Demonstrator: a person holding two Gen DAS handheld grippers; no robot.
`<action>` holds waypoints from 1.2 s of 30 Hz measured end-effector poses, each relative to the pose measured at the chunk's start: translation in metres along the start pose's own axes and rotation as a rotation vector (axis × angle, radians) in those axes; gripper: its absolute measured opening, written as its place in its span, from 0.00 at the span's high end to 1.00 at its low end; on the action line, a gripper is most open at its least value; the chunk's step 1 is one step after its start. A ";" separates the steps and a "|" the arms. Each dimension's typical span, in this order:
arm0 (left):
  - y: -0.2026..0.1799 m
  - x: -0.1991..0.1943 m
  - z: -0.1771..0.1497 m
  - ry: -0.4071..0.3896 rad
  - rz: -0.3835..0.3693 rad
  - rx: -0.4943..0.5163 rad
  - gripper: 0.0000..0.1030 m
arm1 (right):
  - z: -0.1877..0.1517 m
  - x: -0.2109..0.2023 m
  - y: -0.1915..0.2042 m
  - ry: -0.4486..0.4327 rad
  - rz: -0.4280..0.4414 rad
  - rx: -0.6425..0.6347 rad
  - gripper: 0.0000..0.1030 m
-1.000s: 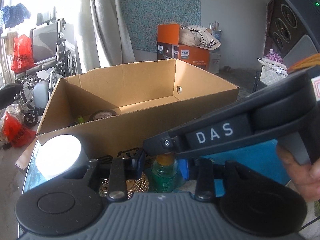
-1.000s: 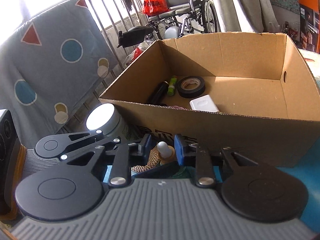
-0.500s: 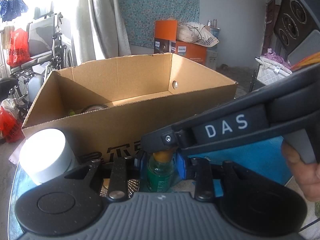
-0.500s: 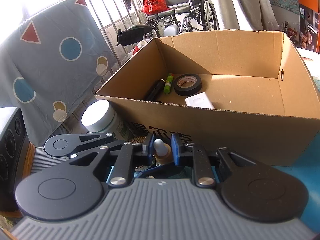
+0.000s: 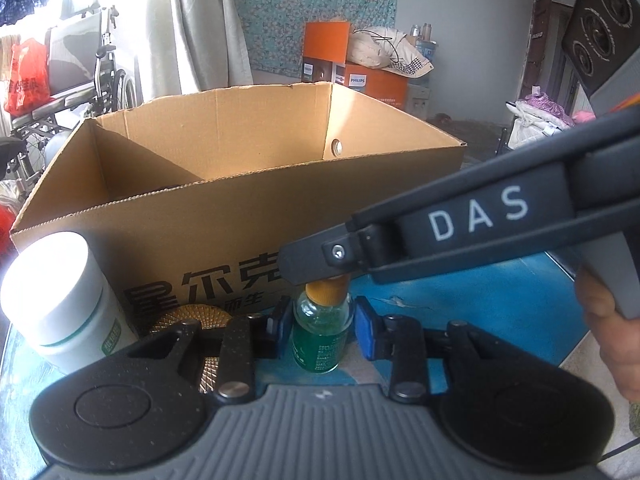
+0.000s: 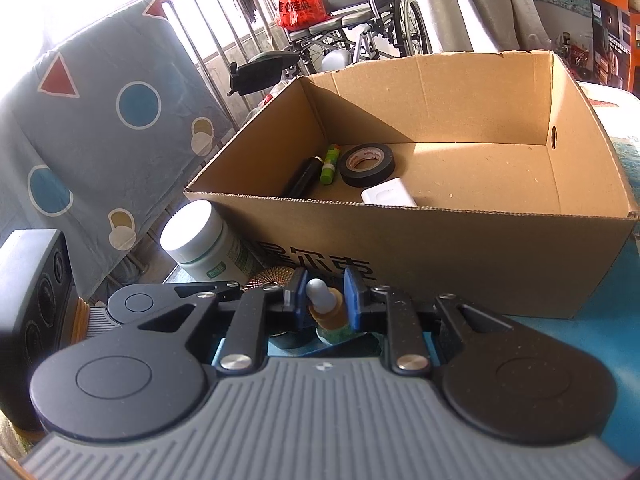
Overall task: Organize rigid objects
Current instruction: 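Grasp the green dropper bottle by its neck with the right tool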
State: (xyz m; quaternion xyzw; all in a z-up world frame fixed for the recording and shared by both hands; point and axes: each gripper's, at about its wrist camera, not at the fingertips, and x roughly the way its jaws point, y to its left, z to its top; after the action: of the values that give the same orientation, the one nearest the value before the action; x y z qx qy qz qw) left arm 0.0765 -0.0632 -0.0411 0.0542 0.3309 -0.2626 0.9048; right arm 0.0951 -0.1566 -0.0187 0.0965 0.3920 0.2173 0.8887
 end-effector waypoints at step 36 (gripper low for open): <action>-0.024 0.030 -0.006 0.024 -0.030 0.096 0.67 | -0.016 -0.012 -0.024 -0.011 -0.019 0.068 0.78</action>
State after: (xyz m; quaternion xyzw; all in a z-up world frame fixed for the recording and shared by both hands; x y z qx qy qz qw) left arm 0.0805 -0.0952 -0.0629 0.0957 0.3298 -0.2910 0.8930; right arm 0.0831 -0.1832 -0.0297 0.1241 0.3950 0.1950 0.8891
